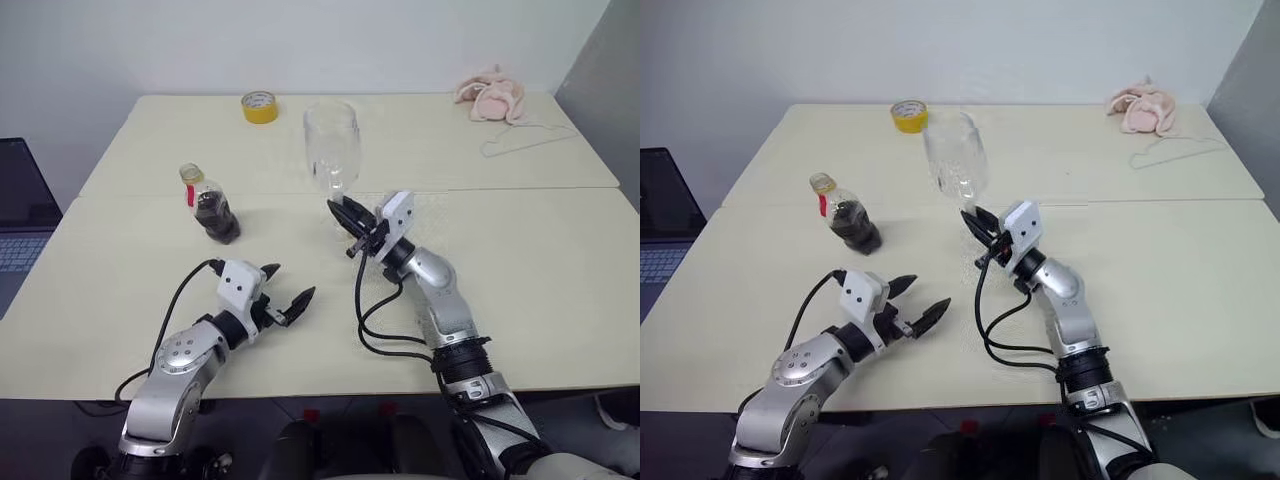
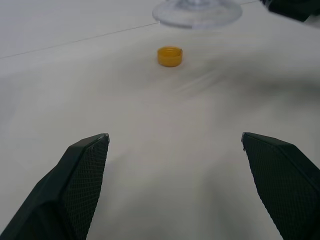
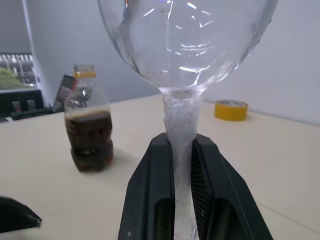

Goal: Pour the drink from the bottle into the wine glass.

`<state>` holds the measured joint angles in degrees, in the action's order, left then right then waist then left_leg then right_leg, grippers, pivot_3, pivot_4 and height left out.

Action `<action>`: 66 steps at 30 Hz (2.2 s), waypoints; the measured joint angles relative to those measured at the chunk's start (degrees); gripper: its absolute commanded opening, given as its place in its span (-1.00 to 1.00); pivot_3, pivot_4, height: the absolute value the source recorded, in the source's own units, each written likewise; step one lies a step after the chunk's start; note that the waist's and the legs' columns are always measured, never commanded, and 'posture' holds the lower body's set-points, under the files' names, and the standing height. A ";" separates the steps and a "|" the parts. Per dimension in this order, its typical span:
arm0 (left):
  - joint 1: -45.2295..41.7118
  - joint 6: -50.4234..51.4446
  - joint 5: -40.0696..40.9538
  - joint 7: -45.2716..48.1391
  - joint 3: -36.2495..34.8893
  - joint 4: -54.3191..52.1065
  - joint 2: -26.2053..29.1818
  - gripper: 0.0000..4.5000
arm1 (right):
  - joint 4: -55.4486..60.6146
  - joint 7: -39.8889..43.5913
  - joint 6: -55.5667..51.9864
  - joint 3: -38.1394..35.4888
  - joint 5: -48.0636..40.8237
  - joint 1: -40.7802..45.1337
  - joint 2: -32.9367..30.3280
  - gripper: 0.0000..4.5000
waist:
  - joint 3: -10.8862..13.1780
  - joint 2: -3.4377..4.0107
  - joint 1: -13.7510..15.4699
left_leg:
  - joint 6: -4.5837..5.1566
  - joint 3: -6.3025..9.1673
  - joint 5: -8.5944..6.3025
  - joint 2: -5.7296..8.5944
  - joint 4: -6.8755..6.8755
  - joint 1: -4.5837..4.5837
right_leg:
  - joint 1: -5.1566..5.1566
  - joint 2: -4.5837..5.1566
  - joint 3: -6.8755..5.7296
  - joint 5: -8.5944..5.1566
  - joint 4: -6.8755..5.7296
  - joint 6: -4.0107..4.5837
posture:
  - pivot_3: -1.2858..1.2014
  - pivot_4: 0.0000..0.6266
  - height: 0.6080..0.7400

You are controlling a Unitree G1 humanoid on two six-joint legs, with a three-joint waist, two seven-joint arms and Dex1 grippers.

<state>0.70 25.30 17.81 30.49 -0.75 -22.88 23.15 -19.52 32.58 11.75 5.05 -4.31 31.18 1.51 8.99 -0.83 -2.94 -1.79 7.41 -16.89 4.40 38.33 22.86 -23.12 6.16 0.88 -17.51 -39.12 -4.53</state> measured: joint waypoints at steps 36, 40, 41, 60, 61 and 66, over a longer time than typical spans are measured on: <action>0.66 4.71 3.44 -0.11 -1.97 -3.50 1.65 1.00 | -14.17 0.69 15.70 5.17 1.14 -5.75 -1.74 -0.50 | -0.22 -0.01 -0.33 | -0.03 0.01 0.00 -0.08 -0.44 -0.99 | 0.95 -0.06 0.03 -0.01 0.18 0.00 | 0.03 -0.52 1.00; 0.66 4.64 3.18 -0.13 -1.96 -3.49 1.83 1.00 | -14.55 0.58 15.07 5.27 1.52 -5.79 -2.31 0.09 | -0.32 -0.12 0.04 | -0.03 0.05 0.00 -0.06 -0.40 -1.01 | 0.95 -0.06 0.00 -0.01 0.23 0.00 | 0.03 -0.52 1.00; 0.66 4.61 3.08 -0.16 -1.96 -3.48 1.84 1.00 | -14.55 0.50 15.02 5.27 1.53 -5.82 -2.38 0.25 | -0.33 -0.14 0.10 | -0.03 0.06 0.00 -0.06 -0.40 -1.02 | 0.95 -0.06 0.00 -0.01 0.24 0.00 | 0.03 -0.52 1.00; 0.30 4.18 2.15 -0.35 -1.92 -2.99 1.84 1.00 | -15.42 -2.57 14.31 3.57 0.95 -5.08 -5.32 0.98 | -0.33 -0.14 0.67 | -0.03 0.04 0.00 -0.04 -0.38 -1.02 | 1.07 -0.05 0.02 -0.01 0.27 0.00 | 0.03 -0.52 1.00; 0.30 4.16 2.15 -0.34 -1.92 -2.94 1.84 1.00 | -15.42 -2.52 14.14 3.42 0.90 -5.08 -5.60 0.98 | -0.33 -0.14 0.68 | -0.03 0.04 0.00 -0.04 -0.38 -1.02 | 1.07 -0.05 0.02 -0.01 0.27 0.00 | 0.03 -0.52 1.00; 0.30 4.04 2.03 -0.32 -1.92 -2.13 1.84 1.00 | -14.65 -1.30 13.50 3.05 0.83 -5.43 -7.08 0.98 | -0.33 -0.13 0.68 | -0.03 0.03 0.00 -0.04 -0.38 -1.00 | 1.06 -0.05 0.04 -0.01 0.27 0.00 | 0.03 -0.52 1.00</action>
<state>1.00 29.34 19.85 30.17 -2.66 -25.01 24.99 -34.17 31.29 25.25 8.09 -3.47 25.75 -5.57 8.66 -0.96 -2.26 -1.82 7.43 -16.89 4.37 37.95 21.86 -22.06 6.11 0.92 -17.52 -38.84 -4.53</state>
